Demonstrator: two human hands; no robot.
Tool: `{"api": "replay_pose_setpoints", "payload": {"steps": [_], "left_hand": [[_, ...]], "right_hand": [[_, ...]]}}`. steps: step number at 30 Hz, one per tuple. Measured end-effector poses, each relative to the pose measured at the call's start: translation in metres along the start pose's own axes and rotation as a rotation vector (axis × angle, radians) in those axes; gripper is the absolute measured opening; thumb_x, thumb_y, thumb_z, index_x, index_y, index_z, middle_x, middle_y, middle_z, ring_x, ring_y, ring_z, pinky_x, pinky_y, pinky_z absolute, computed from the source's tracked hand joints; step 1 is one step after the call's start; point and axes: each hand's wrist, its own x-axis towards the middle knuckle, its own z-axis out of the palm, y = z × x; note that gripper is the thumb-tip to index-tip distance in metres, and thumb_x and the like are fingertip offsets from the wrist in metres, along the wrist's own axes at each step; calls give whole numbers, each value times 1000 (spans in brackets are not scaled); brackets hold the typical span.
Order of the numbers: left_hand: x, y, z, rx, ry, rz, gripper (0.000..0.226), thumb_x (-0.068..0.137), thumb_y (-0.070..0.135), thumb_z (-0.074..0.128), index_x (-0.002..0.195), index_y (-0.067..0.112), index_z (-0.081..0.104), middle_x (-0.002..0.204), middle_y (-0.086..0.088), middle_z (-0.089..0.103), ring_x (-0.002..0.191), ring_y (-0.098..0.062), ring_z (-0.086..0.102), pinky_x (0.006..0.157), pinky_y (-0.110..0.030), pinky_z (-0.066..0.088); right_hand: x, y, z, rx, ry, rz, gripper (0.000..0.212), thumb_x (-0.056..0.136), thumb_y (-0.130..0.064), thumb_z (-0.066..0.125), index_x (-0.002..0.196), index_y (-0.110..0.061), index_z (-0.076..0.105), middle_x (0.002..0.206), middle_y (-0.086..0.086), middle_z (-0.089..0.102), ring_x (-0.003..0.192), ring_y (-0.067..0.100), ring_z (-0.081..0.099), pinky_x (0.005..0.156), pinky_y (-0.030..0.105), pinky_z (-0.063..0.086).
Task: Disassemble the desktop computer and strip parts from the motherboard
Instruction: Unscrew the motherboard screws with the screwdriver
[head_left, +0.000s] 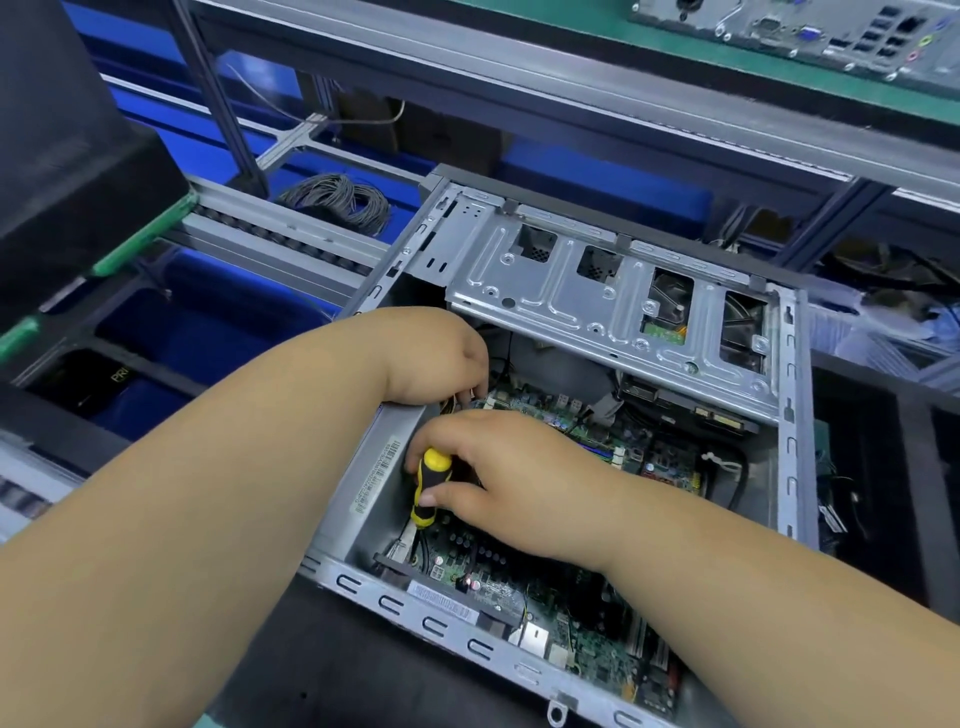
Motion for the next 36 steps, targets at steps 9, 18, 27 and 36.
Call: {"api": "replay_pose_setpoints", "payload": {"steps": [9,18,27,36], "left_hand": [[3,-4,2,-42,3,4,29,92,21,43,93,31,71,84,18,71,76,4,61,78,-25,49],[5,-5,3,-64,2,4,30,91,19,43,92,30,71,82,19,71,71,8,60,81,-26,52],[6,-5,3,-150,-13,-3,30,89,17,45,91,27,73,85,11,73,78,-8,67,65,-22,47],[5,-4,4,-151,19,-16,30,86,16,45,88,27,73,83,12,73,74,-5,65,74,-25,52]], "right_hand": [[-2,-1,0,-37,-3,-32,25,92,-26,68,115,-19,64,105,-1,62,99,19,54,89,37,45],[-2,-1,0,-68,-28,-50,26,93,-26,66,118,-19,63,107,-3,59,101,18,53,91,38,45],[-10,-4,5,-232,-43,-168,20,97,-23,56,113,-11,55,102,5,58,95,25,51,83,42,45],[-9,-8,7,-153,62,-84,33,95,-42,60,110,-13,55,96,2,59,89,21,50,77,39,42]]}}
